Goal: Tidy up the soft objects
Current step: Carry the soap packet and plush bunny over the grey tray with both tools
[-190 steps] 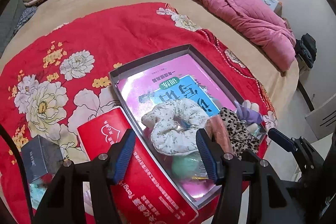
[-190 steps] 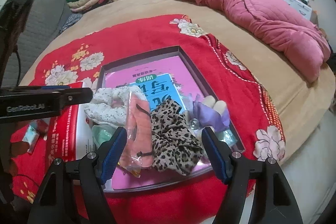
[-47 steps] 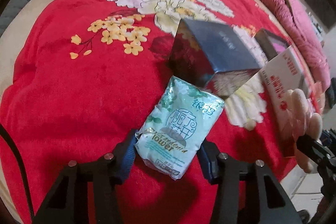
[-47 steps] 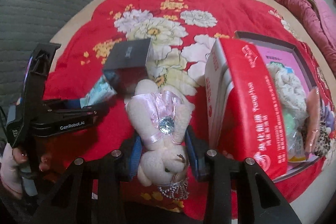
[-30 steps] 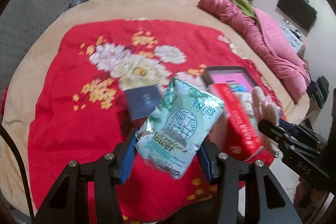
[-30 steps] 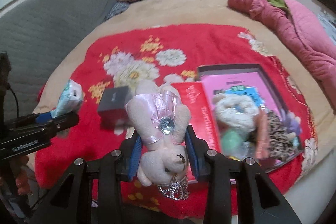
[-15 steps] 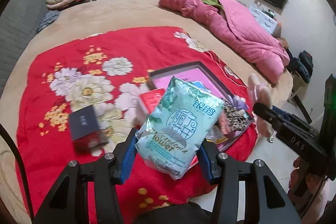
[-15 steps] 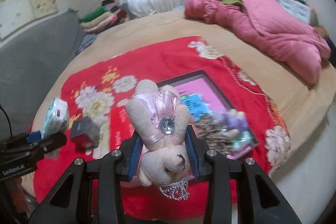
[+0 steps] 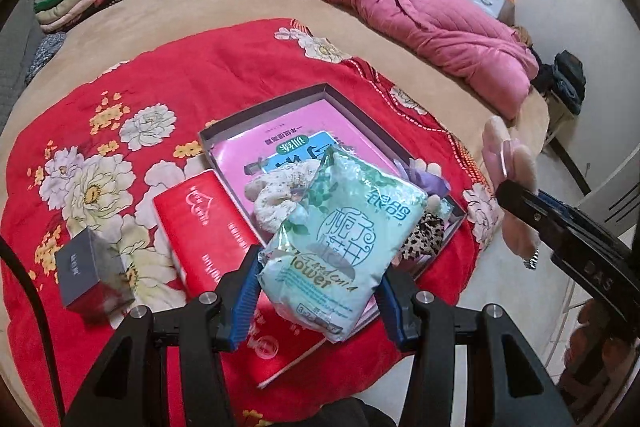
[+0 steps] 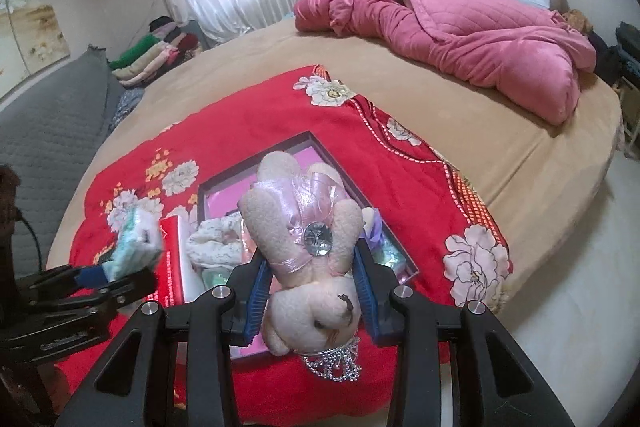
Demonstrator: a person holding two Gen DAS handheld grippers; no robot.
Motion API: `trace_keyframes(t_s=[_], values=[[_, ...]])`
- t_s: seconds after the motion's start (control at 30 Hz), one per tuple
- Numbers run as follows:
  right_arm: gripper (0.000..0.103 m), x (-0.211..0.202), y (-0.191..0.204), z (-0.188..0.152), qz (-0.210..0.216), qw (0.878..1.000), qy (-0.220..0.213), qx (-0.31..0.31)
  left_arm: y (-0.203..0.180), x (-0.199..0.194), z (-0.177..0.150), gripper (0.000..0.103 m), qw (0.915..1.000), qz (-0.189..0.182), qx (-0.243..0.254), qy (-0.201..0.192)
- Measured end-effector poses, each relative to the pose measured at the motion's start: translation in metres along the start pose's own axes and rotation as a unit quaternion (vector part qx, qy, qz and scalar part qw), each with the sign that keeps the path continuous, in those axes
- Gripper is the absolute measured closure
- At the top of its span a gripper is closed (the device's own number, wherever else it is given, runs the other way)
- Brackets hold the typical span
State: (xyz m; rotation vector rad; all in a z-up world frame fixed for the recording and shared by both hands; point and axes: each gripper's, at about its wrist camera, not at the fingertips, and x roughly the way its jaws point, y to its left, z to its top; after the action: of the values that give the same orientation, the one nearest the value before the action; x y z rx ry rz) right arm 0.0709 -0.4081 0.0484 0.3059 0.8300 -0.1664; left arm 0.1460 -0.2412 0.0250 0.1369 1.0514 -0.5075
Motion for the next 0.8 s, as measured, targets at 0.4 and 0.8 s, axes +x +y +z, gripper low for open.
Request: trace_keyframes(t_s=[0.4,0.8], values=[[0.063,0.03,0.006,-0.002,0.002,0.999,0.023,-0.028,-0.005,0.034,0.009,0.051,0.9997,0.006,-0.01,0.022],[0.063,0.054,0.006,-0.005,0.005,0.998,0.041,-0.041,-0.009,0.068,0.016,0.051,0.9988,0.007,-0.004,0.049]])
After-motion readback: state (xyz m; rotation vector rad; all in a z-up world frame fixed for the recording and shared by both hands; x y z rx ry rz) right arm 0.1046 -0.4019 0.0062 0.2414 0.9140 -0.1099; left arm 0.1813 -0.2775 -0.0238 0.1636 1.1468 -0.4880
